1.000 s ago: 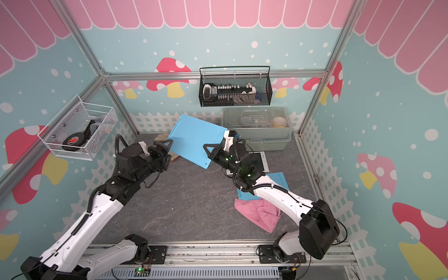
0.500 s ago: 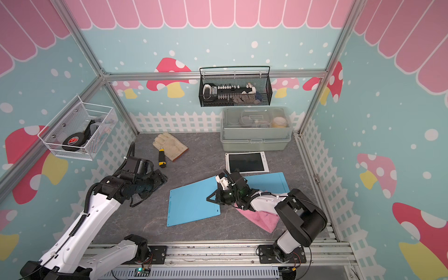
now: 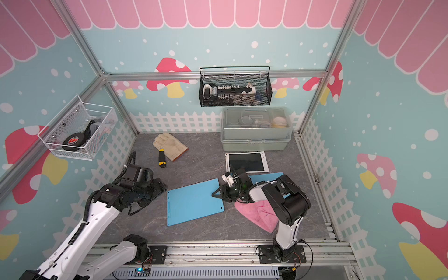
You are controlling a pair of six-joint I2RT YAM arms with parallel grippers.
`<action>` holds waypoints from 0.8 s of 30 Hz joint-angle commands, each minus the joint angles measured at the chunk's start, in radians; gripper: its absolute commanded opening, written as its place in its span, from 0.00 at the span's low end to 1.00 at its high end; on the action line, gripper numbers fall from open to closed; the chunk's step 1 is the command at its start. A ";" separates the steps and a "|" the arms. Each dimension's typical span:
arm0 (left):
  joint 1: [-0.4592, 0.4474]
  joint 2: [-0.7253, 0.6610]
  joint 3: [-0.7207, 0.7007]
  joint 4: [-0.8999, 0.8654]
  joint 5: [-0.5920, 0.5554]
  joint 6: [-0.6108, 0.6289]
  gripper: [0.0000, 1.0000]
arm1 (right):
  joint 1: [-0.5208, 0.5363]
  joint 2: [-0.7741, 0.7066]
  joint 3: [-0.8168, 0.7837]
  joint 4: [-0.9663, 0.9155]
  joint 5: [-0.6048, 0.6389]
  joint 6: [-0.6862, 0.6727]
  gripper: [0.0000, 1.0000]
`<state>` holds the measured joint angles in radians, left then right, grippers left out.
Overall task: Wipe the drawing tablet
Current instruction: Adjust the drawing tablet at the center of the board, then pick up the cleaning item at the center of the board.
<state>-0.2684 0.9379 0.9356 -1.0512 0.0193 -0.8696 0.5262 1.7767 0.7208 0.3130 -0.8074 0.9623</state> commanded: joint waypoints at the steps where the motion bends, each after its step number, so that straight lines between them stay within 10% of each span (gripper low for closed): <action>1: 0.004 -0.002 -0.012 -0.014 0.004 0.029 0.80 | -0.020 -0.107 0.146 -0.460 0.141 -0.280 0.50; 9: 0.001 0.055 -0.076 0.010 0.044 0.024 0.78 | -0.018 -0.465 0.215 -1.064 0.987 -0.177 0.93; 24: -0.134 0.161 -0.159 0.087 0.028 -0.075 0.73 | -0.014 -0.475 -0.078 -1.043 0.998 0.139 0.93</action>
<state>-0.3878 1.1034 0.7826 -0.9882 0.0620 -0.9108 0.5068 1.2915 0.6567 -0.7258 0.1684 1.0477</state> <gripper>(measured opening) 0.730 0.926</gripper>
